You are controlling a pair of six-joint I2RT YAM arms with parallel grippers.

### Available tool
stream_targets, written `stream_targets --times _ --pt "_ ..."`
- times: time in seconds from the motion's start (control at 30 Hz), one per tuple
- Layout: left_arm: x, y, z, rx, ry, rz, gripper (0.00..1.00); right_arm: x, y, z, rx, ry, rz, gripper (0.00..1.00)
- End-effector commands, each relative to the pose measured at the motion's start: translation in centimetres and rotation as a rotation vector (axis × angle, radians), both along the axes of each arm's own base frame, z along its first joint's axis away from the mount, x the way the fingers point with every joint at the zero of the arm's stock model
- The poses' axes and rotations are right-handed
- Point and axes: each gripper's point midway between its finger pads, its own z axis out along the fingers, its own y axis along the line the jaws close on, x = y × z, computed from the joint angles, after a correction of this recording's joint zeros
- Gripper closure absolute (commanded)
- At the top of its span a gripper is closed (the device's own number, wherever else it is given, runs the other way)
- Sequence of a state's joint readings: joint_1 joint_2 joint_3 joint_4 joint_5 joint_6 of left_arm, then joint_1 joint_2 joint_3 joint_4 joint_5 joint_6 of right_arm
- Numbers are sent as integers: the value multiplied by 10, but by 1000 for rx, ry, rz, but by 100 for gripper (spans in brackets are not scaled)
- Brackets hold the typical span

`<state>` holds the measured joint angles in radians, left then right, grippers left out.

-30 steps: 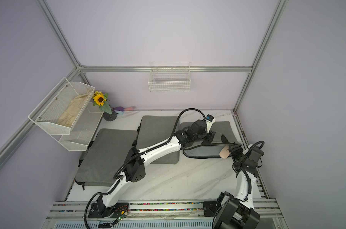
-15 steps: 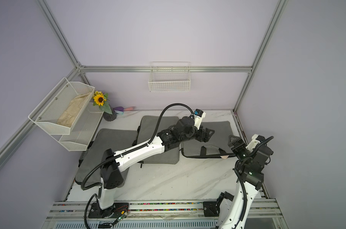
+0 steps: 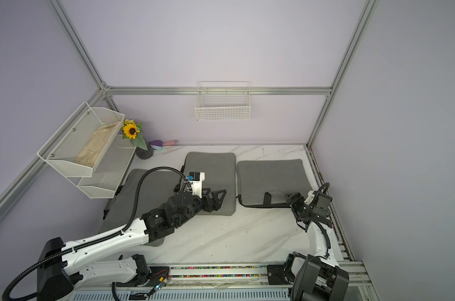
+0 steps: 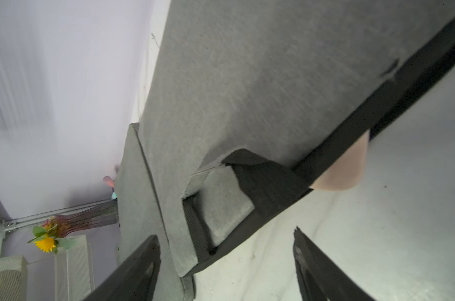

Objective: Put the mouse into the laptop bag
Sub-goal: Adjust the zippered laptop bag at the center of the board.

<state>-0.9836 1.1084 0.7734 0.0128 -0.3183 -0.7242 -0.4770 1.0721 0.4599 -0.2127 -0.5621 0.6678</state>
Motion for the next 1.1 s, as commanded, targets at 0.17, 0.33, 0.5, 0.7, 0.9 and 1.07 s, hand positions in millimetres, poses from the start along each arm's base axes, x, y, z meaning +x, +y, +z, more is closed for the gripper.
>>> stream_targets --times 0.17,0.33,0.5,0.7,0.9,1.07 --pt "9 51 -30 12 18 185 11 23 -42 -10 -132 23 -122 24" --pt "8 64 -24 4 -3 197 11 25 -51 -2 -166 31 -156 19" --pt "8 77 -23 -6 -6 218 11 21 -57 -5 -184 54 -192 17" --pt "6 85 -26 -32 -2 227 10 25 -57 -9 -167 55 -184 16" --pt "7 86 -27 -33 5 229 10 38 -46 -23 -109 45 -150 16" --pt "9 88 -28 -33 10 238 10 63 -15 -33 -50 30 -69 16"
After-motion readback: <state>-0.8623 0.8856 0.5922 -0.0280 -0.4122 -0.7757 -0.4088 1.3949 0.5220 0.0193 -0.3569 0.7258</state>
